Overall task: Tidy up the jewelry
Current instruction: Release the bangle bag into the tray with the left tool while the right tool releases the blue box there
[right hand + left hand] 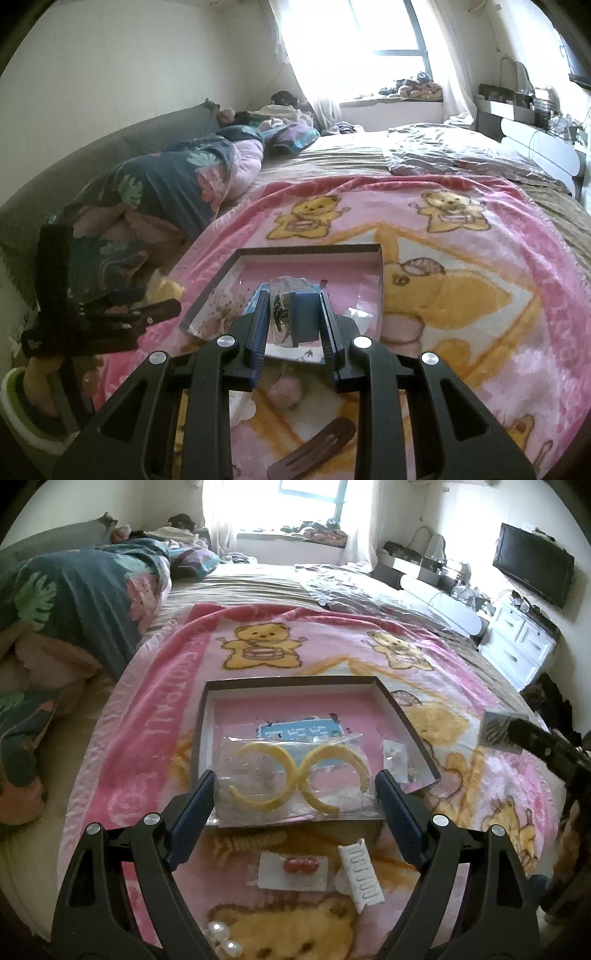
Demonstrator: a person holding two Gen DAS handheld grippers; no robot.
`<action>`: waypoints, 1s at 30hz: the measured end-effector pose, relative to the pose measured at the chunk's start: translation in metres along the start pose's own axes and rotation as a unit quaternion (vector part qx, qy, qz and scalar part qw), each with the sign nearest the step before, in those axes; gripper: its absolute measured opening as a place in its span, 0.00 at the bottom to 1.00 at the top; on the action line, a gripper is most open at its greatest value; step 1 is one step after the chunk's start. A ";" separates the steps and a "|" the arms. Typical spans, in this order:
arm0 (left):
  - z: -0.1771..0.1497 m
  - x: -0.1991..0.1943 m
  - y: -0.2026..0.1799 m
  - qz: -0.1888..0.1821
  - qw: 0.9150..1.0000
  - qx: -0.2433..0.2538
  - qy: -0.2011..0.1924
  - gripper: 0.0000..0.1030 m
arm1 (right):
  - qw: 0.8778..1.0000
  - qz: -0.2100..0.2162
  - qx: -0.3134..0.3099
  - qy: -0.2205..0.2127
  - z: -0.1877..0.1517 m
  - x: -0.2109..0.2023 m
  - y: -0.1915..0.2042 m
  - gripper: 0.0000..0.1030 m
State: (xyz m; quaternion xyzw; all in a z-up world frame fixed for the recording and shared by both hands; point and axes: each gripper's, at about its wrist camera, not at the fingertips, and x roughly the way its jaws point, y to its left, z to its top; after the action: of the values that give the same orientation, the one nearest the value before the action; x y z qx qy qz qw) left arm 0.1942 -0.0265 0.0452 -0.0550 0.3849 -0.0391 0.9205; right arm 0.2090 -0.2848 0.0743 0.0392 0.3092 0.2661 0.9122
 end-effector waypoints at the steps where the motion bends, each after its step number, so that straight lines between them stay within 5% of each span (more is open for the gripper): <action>1: 0.001 0.003 -0.001 0.000 1.000 0.001 0.001 0.76 | 1.000 0.001 0.000 0.000 0.002 0.001 -0.001 0.24; 30: 0.010 0.084 -0.031 -0.004 0.997 0.036 0.068 0.76 | 0.999 0.004 -0.009 0.033 0.032 0.078 -0.034 0.24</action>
State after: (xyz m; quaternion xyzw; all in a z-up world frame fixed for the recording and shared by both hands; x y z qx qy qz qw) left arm 0.2600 -0.0657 -0.0029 -0.0203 0.4443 -0.0603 0.8936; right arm 0.2957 -0.2710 0.0493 0.0231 0.3366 0.2734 0.9008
